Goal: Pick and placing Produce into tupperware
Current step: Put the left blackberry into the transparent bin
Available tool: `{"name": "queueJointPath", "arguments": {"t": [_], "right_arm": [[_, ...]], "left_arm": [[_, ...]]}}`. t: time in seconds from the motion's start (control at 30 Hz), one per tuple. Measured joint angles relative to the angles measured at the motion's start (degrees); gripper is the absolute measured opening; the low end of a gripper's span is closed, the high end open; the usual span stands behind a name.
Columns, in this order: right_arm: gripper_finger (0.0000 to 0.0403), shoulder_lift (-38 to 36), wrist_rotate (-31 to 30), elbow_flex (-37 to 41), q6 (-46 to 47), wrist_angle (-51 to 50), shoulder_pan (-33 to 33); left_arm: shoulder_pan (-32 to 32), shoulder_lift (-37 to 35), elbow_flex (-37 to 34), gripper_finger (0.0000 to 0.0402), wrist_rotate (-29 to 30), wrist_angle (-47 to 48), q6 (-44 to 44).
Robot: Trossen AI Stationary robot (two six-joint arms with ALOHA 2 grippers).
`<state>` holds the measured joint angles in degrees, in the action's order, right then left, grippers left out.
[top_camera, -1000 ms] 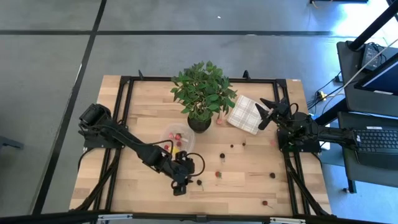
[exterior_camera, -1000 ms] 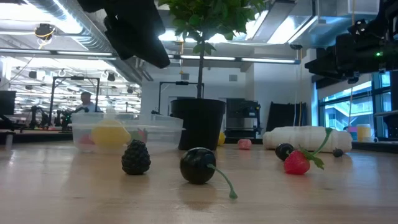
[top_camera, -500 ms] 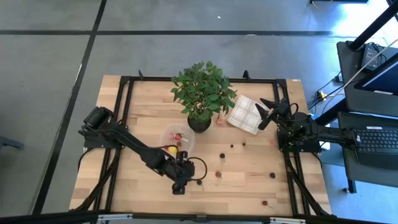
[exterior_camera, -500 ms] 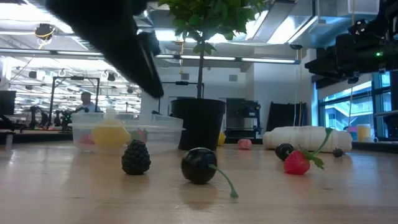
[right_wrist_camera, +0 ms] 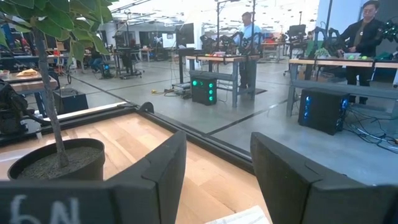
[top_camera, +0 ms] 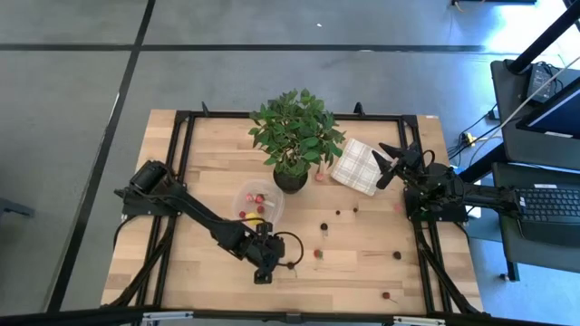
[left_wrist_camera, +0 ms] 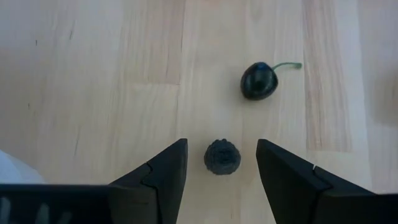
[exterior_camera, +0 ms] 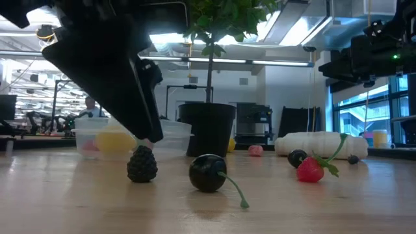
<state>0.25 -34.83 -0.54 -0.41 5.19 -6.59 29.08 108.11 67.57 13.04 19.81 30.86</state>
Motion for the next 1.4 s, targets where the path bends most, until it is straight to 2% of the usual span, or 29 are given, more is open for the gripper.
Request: {"name": "queueJointPath", "arguments": {"t": [0.3,0.97,1.1,1.4], "right_arm": [[0.0182,-0.02,0.02,0.00,-0.06,-0.35,0.02],[0.0182,-0.01,0.00,0.00,-0.04,-0.42,0.01],[0.0182,-0.02,0.00,0.00,-0.04,-0.42,0.01],[0.0182,0.00,0.02,0.00,-0.04,-0.41,0.02]], "left_arm": [[0.77,4.15,-0.02,0.0185,-0.55,-0.79,-1.43],[0.82,4.66,0.04,0.0183,1.70,-1.16,-1.47],[0.81,4.68,0.04,0.0167,2.02,-1.17,-1.47],[0.72,4.70,0.02,0.0103,2.54,-1.15,-1.50]]}}
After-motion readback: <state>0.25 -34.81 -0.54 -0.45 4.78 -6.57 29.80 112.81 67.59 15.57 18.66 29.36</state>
